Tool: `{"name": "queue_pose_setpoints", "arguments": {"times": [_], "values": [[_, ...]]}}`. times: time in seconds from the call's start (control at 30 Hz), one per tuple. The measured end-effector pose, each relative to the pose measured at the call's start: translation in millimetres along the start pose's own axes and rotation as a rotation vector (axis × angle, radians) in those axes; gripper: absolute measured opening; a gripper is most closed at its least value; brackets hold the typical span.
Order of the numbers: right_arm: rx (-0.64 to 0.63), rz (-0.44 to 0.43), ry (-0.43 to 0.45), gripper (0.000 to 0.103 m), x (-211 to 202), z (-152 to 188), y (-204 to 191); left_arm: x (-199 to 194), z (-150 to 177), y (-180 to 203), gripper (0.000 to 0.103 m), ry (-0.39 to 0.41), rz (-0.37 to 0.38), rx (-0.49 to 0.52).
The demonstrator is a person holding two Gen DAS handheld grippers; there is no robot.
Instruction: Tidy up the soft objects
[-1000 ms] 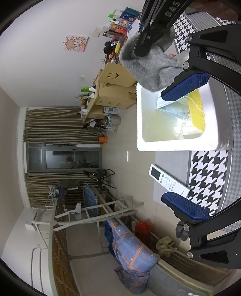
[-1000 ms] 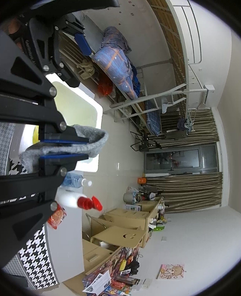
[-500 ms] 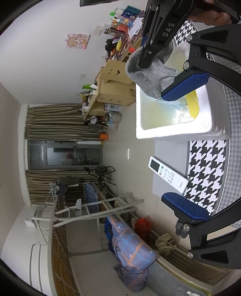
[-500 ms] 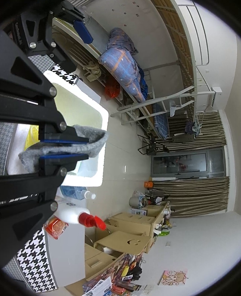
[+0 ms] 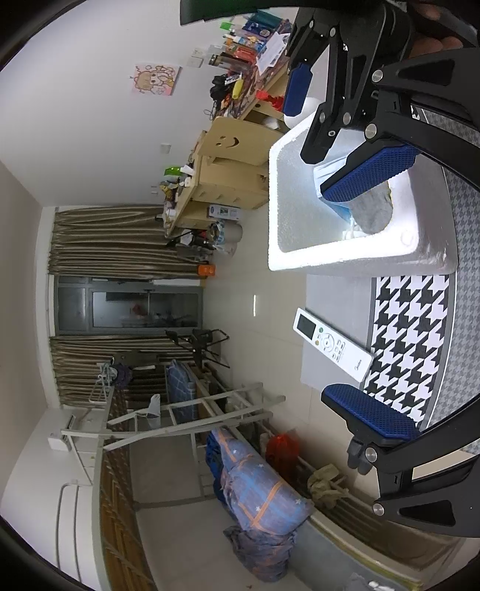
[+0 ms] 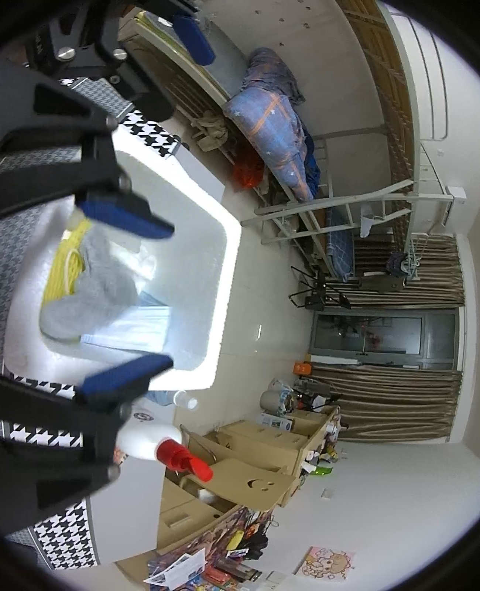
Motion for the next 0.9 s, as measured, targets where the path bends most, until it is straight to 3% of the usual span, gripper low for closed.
{"name": "queue_pose_setpoints", "arguments": {"times": [0.53, 0.7, 0.9], "values": [[0.037, -0.002, 0.037, 0.076, -29.9, 0.2, 9.8, -14.3, -4.3, 16.2, 0.099, 0.008, 0.0, 0.018], [0.046, 0.0, 0.074, 0.09, -48.4, 1.1, 11.1, -21.9, -2.6, 22.4, 0.1, 0.009, -0.005, 0.026], [0.054, 0.004, 0.114, 0.094, -69.0, 4.0, 12.7, -37.4, -1.3, 23.4, 0.1, 0.023, -0.006, 0.021]]}}
Point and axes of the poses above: each gripper's, at about its wrist camera, not at the fingertips, and x roughly the way its jaws point, y to its right, z to its underside, the point moved 6 cm from there along x, roughly the way its jaws point, and after that the axes turned 12 degrees about x, right-handed, at the moved point
